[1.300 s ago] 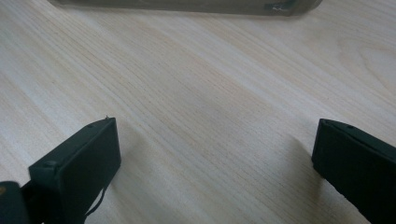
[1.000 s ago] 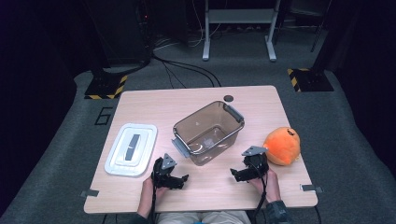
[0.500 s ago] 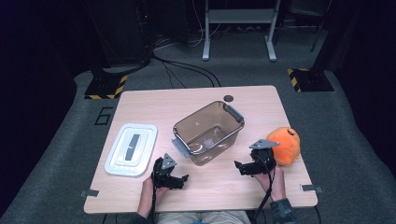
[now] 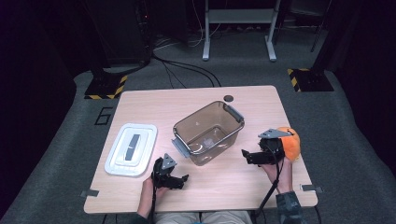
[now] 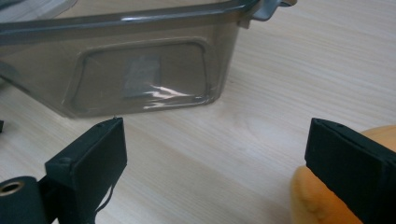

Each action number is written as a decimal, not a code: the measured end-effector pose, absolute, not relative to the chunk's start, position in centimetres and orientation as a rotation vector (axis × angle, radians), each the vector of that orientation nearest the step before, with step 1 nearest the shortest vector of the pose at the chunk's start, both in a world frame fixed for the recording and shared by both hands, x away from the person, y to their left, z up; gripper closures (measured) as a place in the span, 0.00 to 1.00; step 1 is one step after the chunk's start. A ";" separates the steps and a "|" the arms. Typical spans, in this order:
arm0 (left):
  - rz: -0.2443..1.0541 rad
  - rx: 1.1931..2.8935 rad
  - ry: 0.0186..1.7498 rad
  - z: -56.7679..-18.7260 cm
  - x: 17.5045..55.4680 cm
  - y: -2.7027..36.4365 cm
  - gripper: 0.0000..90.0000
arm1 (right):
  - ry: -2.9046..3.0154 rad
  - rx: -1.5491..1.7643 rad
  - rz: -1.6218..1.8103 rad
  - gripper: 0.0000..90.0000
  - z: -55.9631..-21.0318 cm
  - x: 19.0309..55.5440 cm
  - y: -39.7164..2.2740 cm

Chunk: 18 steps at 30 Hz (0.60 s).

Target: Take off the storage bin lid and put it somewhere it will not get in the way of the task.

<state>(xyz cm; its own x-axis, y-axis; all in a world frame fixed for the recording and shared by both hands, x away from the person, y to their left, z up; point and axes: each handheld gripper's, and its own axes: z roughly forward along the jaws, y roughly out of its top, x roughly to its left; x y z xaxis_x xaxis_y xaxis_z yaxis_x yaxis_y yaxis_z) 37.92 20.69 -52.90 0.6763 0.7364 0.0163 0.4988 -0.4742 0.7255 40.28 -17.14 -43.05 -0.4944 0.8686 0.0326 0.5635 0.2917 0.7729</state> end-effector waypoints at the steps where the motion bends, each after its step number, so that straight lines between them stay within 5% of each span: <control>1: 0.429 2.174 0.945 -52.9 37.9 20.7 0.10 | 2.168 1.285 1.051 0.06 -42.9 40.4 -17.3; 18: 0.436 2.165 0.947 -52.9 37.8 20.6 0.10 | 2.041 1.422 1.019 0.02 -41.1 41.0 -21.7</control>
